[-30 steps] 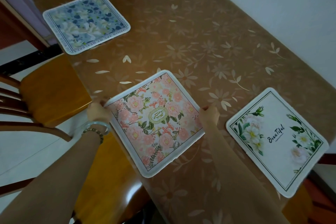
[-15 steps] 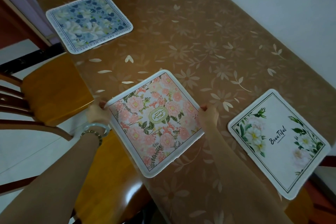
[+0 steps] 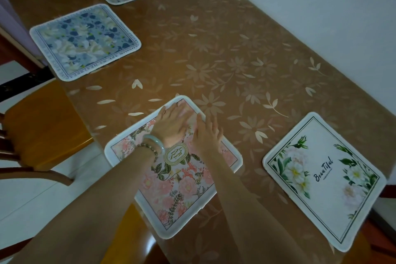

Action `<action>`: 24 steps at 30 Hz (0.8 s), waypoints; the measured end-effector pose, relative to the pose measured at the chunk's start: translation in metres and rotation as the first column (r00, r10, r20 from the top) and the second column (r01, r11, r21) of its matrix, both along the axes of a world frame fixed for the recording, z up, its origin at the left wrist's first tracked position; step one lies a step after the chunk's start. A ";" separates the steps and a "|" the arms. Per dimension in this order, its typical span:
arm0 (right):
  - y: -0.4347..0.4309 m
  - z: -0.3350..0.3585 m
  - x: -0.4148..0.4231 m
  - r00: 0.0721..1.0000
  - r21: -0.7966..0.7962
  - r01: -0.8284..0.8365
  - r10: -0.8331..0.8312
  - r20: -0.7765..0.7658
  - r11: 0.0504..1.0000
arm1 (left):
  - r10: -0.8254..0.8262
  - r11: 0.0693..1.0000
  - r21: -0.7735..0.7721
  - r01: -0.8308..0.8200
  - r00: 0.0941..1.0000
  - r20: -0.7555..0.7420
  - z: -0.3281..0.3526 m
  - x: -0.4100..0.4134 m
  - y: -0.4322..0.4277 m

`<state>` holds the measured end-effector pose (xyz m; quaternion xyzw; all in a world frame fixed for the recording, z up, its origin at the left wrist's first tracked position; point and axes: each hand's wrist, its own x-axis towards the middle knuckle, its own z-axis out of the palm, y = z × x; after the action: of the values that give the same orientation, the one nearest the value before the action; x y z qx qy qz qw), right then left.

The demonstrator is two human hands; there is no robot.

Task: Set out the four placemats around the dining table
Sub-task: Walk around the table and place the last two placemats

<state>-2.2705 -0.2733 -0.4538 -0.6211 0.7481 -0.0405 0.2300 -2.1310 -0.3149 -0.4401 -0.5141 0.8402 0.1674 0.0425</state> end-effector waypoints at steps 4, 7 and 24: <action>0.001 -0.019 -0.009 0.995 0.041 -0.092 0.093 -0.028 0.995 | -0.034 0.996 0.091 0.025 0.995 0.097 -0.022 -0.013 -0.011; -0.002 -0.016 -0.020 0.989 0.051 -0.150 0.149 0.021 0.987 | -0.093 0.991 0.107 0.081 0.989 0.112 -0.026 -0.006 -0.013; 0.083 -0.003 -0.056 0.987 0.160 0.095 -0.073 -0.140 0.983 | 0.007 0.998 0.052 -0.018 0.982 0.189 -0.015 0.096 0.036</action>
<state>-2.3264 -0.1901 -0.4571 -0.5691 0.7881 0.0540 0.2283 -2.0353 -0.2791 -0.4552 -0.5316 0.8243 0.1408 0.1347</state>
